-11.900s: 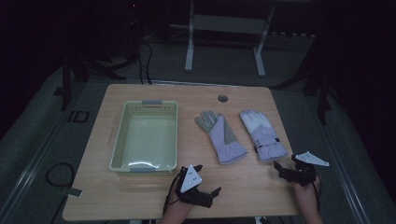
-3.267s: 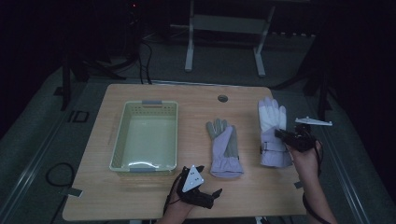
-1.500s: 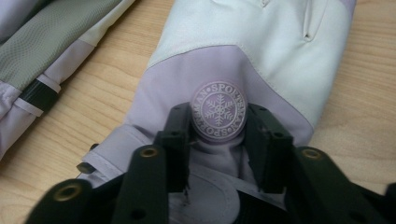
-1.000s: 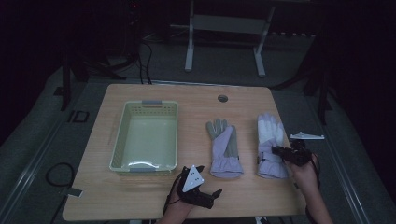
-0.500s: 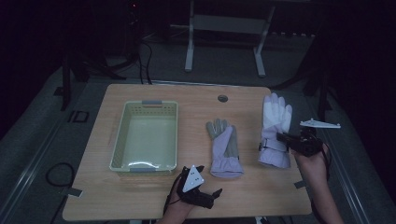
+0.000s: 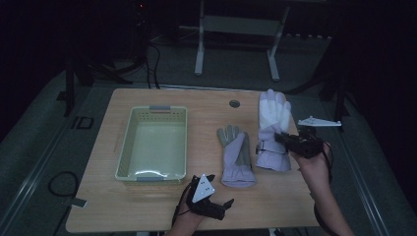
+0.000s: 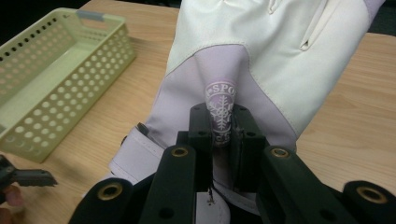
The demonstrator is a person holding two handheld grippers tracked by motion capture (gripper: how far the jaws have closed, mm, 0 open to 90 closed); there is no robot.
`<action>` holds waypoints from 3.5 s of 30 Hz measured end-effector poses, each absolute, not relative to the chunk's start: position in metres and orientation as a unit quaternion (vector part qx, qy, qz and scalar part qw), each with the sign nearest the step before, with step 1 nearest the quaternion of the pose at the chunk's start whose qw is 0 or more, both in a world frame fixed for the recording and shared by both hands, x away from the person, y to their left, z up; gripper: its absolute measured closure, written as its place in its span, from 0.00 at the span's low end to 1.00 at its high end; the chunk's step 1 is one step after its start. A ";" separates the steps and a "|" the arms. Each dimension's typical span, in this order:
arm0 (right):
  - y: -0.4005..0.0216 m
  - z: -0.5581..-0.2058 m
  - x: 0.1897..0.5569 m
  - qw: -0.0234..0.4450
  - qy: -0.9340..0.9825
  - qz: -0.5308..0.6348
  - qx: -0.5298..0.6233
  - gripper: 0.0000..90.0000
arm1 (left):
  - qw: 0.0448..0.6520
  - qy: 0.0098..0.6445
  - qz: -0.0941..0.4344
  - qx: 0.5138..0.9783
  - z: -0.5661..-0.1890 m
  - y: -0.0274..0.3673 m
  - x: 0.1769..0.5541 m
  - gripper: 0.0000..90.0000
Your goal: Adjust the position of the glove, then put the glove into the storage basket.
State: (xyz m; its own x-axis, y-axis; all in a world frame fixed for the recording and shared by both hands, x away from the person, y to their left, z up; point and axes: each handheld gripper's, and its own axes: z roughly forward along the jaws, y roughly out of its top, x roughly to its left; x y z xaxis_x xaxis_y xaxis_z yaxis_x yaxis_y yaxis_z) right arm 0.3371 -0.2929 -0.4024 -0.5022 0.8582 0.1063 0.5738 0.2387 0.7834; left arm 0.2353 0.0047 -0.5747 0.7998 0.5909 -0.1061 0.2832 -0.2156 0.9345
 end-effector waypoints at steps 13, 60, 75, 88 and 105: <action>-0.232 -0.421 0.335 0.139 0.778 0.414 0.451 0.90 | 0.559 0.283 0.139 0.767 -0.575 0.005 0.235 0.00; -0.236 -0.486 0.351 0.119 0.813 0.397 0.409 0.16 | 0.557 0.277 0.137 0.771 -0.573 0.004 0.234 0.00; -0.277 -0.475 0.353 0.158 0.825 0.423 0.340 0.15 | 0.533 0.281 0.077 0.794 -0.511 -0.006 0.260 0.00; -0.293 -0.470 0.363 0.171 0.811 0.442 0.345 0.38 | 0.518 0.328 0.094 0.784 -0.476 -0.024 0.331 0.19; -0.271 -0.521 0.377 0.118 0.820 0.409 0.383 0.47 | 0.386 0.486 0.064 0.781 -0.540 -0.034 0.374 0.27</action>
State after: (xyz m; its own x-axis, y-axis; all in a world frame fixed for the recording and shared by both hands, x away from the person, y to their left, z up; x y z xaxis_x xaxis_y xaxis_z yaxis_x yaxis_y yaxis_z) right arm 0.3769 -0.2707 -0.5214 -0.6781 0.7251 0.1199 0.5318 0.3715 0.7610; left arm 0.3738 -0.0336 -0.5404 0.5183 0.8096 -0.2753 0.7101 -0.2281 0.6661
